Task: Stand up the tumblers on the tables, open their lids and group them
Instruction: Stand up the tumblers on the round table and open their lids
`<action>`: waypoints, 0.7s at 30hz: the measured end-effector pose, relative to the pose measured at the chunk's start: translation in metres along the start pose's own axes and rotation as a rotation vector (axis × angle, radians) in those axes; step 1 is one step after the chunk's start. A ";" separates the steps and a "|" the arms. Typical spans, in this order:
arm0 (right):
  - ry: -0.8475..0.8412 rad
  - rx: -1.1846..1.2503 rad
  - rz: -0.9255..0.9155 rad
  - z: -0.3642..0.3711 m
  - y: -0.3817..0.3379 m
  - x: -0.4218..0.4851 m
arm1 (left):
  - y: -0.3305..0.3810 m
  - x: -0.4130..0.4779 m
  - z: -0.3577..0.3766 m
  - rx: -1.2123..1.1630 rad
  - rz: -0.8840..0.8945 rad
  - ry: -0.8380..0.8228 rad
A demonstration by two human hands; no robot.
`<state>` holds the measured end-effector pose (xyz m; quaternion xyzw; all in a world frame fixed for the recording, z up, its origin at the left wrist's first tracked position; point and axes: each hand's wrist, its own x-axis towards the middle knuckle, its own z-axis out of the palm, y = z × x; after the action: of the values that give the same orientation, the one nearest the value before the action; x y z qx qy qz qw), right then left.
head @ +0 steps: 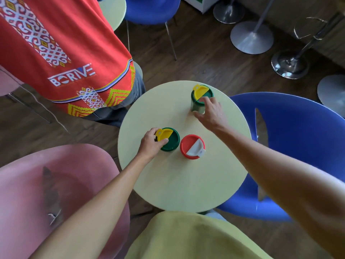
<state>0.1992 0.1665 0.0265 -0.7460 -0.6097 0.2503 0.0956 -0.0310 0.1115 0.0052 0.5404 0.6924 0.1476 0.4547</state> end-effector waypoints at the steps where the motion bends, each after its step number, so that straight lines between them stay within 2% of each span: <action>1: -0.019 -0.037 -0.012 -0.007 -0.004 0.015 | 0.000 0.000 0.001 -0.012 -0.014 0.003; 8: -0.224 -0.372 -0.092 -0.028 -0.022 0.093 | -0.001 0.000 0.010 -0.114 -0.102 0.035; 12: -0.374 -0.420 -0.070 -0.029 -0.020 0.109 | -0.003 0.001 0.010 -0.143 -0.127 0.042; 21: -0.321 -0.331 -0.112 -0.016 -0.016 0.092 | -0.003 0.000 0.009 -0.163 -0.145 0.041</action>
<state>0.2052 0.2616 0.0241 -0.6672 -0.6901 0.2566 -0.1127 -0.0258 0.1078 -0.0013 0.4472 0.7245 0.1812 0.4923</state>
